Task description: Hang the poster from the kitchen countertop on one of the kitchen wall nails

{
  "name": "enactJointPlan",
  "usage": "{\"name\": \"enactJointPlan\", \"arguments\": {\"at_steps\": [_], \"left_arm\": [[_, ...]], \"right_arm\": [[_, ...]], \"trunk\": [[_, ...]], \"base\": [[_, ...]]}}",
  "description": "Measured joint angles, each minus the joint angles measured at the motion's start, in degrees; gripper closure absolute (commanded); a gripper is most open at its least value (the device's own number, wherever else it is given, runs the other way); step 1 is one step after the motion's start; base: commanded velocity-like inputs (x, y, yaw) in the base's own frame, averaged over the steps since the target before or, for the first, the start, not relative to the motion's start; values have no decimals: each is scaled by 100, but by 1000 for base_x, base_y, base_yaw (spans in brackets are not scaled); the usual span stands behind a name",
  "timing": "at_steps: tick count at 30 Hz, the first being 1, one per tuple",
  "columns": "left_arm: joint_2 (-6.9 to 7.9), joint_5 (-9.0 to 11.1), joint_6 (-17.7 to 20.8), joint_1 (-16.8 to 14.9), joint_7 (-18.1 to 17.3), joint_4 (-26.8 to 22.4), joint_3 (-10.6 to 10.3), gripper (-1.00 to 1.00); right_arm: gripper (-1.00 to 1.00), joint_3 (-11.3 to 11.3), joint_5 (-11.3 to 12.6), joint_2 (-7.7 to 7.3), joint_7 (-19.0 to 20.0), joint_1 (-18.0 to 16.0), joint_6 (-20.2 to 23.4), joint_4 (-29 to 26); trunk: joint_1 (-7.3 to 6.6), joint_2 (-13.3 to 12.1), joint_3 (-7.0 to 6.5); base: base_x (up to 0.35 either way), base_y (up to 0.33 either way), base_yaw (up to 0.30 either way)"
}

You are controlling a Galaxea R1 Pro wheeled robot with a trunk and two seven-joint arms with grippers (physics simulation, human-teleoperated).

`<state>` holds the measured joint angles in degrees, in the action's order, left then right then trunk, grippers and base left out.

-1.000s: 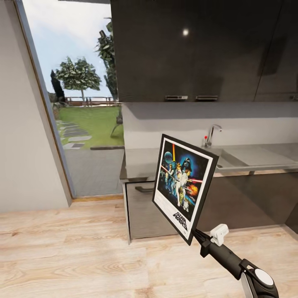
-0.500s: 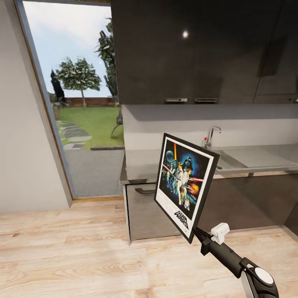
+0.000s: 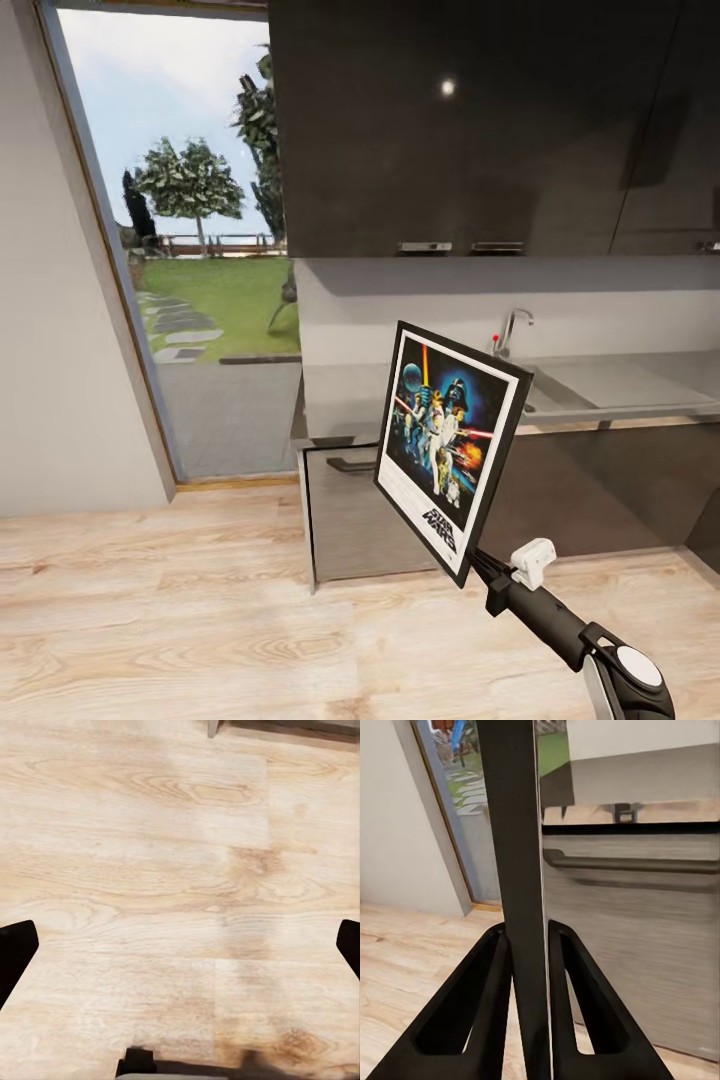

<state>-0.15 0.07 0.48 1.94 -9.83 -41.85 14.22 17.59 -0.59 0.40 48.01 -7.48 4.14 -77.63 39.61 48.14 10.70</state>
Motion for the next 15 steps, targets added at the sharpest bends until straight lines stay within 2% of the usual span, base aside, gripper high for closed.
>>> {"name": "enactJointPlan", "arguments": {"at_steps": [15], "left_arm": [[0,-7,0,0,0,0,-3,-100]], "right_arm": [[100,-27,1,0,27,6,-10,-6]], "trunk": [[-330,-603,-270]], "base": [[0,0,0]]}}
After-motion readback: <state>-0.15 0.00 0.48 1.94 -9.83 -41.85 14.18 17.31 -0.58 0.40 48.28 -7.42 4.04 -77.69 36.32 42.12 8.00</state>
